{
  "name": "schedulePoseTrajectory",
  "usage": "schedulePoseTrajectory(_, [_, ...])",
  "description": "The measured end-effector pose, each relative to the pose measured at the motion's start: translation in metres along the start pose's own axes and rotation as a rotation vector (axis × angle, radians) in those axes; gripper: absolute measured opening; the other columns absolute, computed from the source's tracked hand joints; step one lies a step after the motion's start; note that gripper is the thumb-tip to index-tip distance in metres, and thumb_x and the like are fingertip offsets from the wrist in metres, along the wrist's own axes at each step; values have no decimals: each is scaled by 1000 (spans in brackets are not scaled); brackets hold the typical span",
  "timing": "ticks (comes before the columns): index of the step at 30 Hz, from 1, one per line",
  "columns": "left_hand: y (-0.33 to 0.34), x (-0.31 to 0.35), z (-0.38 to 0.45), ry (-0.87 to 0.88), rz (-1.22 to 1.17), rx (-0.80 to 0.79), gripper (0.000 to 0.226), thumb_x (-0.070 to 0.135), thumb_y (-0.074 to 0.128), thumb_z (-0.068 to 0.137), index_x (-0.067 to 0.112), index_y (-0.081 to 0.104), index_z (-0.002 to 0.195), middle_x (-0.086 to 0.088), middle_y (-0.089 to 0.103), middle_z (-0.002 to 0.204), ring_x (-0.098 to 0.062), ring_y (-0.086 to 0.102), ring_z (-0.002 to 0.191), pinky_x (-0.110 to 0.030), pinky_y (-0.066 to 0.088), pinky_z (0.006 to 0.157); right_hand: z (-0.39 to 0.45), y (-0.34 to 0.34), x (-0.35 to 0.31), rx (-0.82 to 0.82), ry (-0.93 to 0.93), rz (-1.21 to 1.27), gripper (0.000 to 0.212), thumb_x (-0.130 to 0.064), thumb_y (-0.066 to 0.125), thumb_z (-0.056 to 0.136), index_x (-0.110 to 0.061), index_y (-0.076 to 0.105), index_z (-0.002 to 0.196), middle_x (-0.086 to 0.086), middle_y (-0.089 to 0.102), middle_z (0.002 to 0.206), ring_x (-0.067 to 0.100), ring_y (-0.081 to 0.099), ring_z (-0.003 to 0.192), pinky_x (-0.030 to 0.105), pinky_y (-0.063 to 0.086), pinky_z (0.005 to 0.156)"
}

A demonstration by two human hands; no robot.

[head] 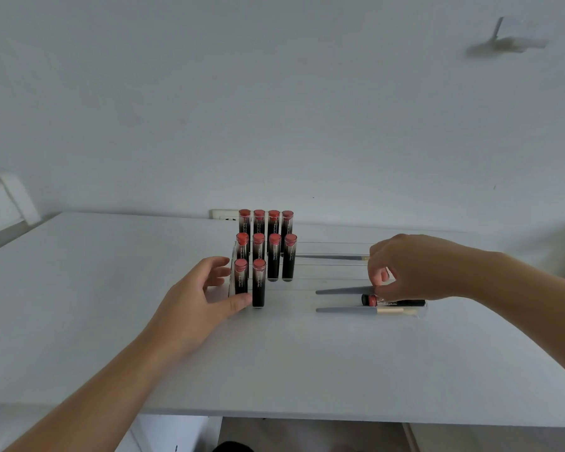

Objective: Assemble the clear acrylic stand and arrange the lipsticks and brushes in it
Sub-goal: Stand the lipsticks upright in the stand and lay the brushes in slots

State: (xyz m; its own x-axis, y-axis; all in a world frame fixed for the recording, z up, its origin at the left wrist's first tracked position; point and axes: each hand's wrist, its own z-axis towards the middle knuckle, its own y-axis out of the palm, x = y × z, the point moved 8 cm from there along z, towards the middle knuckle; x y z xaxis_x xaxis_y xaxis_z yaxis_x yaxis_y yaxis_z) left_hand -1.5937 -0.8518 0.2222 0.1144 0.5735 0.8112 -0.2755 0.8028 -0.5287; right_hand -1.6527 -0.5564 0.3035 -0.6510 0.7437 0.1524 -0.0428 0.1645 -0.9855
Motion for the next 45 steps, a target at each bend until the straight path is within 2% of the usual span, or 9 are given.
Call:
schedulePoseTrajectory(7, [1,-2,0,0,3,-3,92,75,71,55,34,54,135,24,63,123,4,57,115,-29,47,98,-1,0,3,-2,14,-24,23,-41,60,89,-40,53,67,-17,57,85,-5,49,70,17,31,57])
schedulePoseTrajectory(15, [1,0,-1,4,11,-2,90,72,71,56,33,54,135,25,63,123,5,57,115,-29,47,98,-7,2,6,-44,6,86,3,-46,61,88,-46,61,85,-19,61,86,-3,54,87,24,49,71])
schedulePoseTrajectory(18, [0,0,-1,5,13,-2,87,72,71,56,35,54,134,26,63,122,5,57,114,-27,47,97,-8,9,3,-89,0,46,11,-59,61,82,-48,57,84,-20,60,87,-2,54,90,26,50,74])
schedulePoseTrajectory(25, [-1,-2,0,0,18,0,86,73,72,57,35,56,133,23,64,121,4,58,113,-30,48,97,-6,15,2,-71,20,-34,13,-55,61,84,-44,55,88,-17,60,90,6,55,92,29,50,76])
schedulePoseTrajectory(30, [0,-2,-1,-5,18,4,87,73,71,56,35,56,132,24,64,120,6,58,112,-28,47,95,-7,13,4,-48,15,30,13,-51,64,82,-42,57,79,-18,55,86,-6,48,86,22,43,67])
schedulePoseTrajectory(33, [0,-3,-1,-8,23,9,81,67,77,62,35,55,133,23,64,120,5,58,113,-29,47,97,-7,13,8,-42,35,131,12,-50,68,80,-40,61,77,-17,56,89,-4,51,82,21,42,63])
schedulePoseTrajectory(38, [0,-5,0,-10,36,22,69,54,82,70,36,56,131,25,64,117,7,57,112,-26,46,94,-10,3,7,82,16,359,18,-55,73,76,-38,68,77,-21,59,90,0,52,71,17,40,58])
schedulePoseTrajectory(42, [0,-6,-1,-10,43,23,68,54,82,71,37,55,131,27,63,115,9,56,112,-23,44,90,-11,-9,0,256,48,570,17,-55,76,71,-41,70,81,-13,68,76,7,58,61,22,46,54])
schedulePoseTrajectory(45, [-1,-5,0,-14,42,24,68,54,82,71,37,55,131,27,62,115,9,56,112,-21,43,89,-5,-20,-15,380,25,721,11,-40,79,78,-46,70,81,-19,70,70,2,60,60,16,45,53])
